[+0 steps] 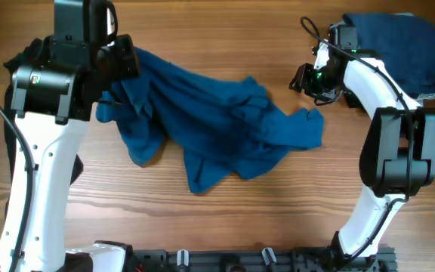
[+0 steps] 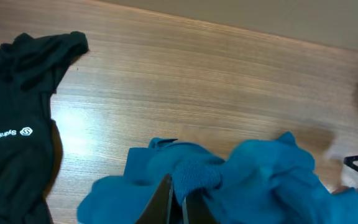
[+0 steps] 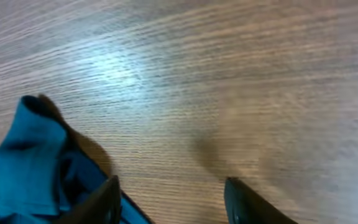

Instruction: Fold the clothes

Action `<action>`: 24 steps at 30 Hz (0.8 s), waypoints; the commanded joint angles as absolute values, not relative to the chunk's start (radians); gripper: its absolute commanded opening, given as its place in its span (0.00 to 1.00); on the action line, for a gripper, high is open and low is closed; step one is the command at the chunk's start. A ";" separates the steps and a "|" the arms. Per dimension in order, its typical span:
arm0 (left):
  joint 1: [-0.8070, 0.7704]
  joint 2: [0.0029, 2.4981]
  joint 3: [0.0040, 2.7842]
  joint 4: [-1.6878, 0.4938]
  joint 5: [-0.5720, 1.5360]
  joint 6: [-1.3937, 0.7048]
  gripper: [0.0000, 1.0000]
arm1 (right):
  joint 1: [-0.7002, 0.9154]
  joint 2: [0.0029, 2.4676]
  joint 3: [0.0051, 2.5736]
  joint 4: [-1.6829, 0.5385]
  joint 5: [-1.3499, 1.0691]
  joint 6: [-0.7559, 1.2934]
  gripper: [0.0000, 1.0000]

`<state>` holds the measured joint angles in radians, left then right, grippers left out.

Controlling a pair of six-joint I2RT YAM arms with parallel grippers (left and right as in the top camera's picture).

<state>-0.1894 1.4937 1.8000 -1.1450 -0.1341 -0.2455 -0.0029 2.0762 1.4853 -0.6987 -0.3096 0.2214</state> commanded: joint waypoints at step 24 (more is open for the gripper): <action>-0.186 1.468 1.824 -1.111 -0.159 -0.239 0.04 | 0.241 2.141 1.480 -0.645 -0.345 0.169 0.50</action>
